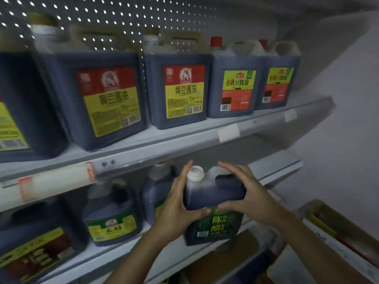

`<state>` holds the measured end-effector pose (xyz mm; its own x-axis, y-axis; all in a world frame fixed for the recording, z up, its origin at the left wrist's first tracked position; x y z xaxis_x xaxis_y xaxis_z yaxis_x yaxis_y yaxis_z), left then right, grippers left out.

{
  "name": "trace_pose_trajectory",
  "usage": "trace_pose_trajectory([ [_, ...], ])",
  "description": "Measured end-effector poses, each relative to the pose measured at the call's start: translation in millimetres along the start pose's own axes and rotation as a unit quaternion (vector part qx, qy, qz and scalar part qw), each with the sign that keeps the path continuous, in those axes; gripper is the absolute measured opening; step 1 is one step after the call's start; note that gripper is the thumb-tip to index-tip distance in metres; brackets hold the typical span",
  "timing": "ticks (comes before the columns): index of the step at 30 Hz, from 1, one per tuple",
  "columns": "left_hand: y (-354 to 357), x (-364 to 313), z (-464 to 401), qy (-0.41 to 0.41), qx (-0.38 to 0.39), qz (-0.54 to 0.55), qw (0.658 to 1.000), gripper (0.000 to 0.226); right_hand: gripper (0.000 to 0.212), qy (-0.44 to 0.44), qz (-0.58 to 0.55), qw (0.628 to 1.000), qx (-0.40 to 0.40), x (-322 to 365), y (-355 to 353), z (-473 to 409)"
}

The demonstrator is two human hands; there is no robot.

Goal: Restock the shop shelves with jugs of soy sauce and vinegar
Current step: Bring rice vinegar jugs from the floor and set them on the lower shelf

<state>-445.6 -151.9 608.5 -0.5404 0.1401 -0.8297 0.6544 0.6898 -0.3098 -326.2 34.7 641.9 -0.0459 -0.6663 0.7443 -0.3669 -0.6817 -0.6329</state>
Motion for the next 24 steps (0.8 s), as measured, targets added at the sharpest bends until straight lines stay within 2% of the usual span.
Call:
trace_pose_trajectory([
  [8, 46, 36, -62, -0.045, -0.111, -0.071, 0.990, 0.105, 0.099, -0.048, -0.013, 0.994, 0.099, -75, -36, -93],
  [12, 53, 56, -72, -0.068, -0.130, -0.096, 0.985, 0.111, 0.101, -0.060, -0.018, 0.992, 0.114, -99, -30, -117],
  [16, 63, 76, -80, -0.093, -0.137, -0.109, 0.980, 0.115, 0.093, -0.052, -0.026, 0.991, 0.123, -120, -21, -136],
  [24, 65, 102, -93, -0.141, -0.183, -0.135, 0.963, 0.117, 0.099, -0.105, -0.024, 0.983, 0.146, -141, -5, -178],
])
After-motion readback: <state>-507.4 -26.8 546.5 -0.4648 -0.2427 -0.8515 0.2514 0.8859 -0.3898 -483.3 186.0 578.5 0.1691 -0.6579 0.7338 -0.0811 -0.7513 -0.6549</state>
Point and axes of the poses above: each hand's wrist, its own z-axis away from the middle knuckle, its own y-axis out of the palm, x = y × z, the point moved 4 cm from there along -z, towards the middle knuckle, and after that the axes turned 7 degrees about y, right-handed, at the moved point
